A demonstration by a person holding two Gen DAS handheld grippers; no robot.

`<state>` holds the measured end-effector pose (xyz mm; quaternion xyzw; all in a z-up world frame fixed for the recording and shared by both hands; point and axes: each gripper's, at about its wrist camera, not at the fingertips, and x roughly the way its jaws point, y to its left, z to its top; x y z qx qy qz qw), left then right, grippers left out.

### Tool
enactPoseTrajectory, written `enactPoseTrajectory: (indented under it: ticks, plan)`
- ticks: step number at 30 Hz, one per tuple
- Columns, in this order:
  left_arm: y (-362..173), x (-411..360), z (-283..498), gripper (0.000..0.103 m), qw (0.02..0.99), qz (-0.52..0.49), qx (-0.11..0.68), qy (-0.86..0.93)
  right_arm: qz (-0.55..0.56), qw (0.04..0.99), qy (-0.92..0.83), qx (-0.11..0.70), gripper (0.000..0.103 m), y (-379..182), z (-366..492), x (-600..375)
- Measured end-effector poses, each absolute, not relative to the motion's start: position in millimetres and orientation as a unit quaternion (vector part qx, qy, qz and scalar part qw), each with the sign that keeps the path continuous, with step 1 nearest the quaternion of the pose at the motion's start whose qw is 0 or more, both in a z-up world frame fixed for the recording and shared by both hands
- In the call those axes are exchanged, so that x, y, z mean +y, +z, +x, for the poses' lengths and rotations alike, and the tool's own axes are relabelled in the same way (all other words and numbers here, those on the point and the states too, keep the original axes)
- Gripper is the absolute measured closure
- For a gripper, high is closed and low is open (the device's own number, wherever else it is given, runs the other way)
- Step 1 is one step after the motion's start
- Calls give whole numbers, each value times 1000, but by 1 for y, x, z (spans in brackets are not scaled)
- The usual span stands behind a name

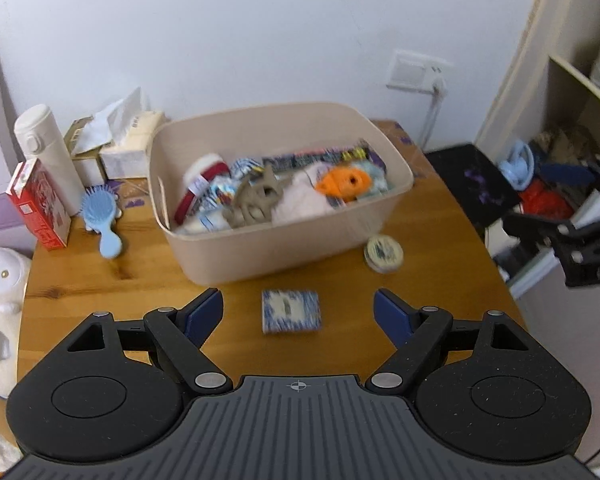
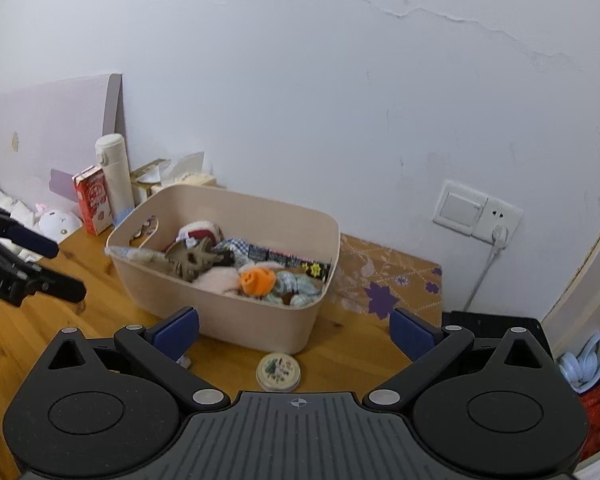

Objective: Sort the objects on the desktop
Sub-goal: 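Pull both tools back from the basket toward the table, then reach the left tool to the blue-and-white tissue pack while the right tool reaches the round tin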

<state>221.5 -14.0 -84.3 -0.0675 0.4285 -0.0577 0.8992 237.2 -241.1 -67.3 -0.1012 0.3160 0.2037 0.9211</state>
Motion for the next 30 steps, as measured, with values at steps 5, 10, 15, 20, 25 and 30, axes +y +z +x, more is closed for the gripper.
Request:
enactPoseTrajectory:
  ticks: [5, 10, 15, 20, 25, 30]
  plan:
    - [-102, -22, 211, 19, 888, -75, 449, -68, -104, 913, 210, 335, 0, -85, 228, -246]
    - [-124, -22, 209, 19, 879, -71, 468, -60, -114, 899, 224, 358, 0, -107, 221, -247]
    - [-148, -15, 209, 19, 867, -79, 491, -42, -122, 886, 236, 380, 0, -127, 216, -247]
    - [-166, -13, 210, 19, 858, -81, 507, -31, -103, 878, 239, 402, 0, -152, 210, -252]
    - [-184, -9, 211, 19, 855, -91, 510, -18, -109, 870, 238, 418, 0, -179, 203, -252]
    - [-199, -7, 214, 19, 860, -104, 499, -2, -84, 873, 221, 427, 0, -201, 206, -256]
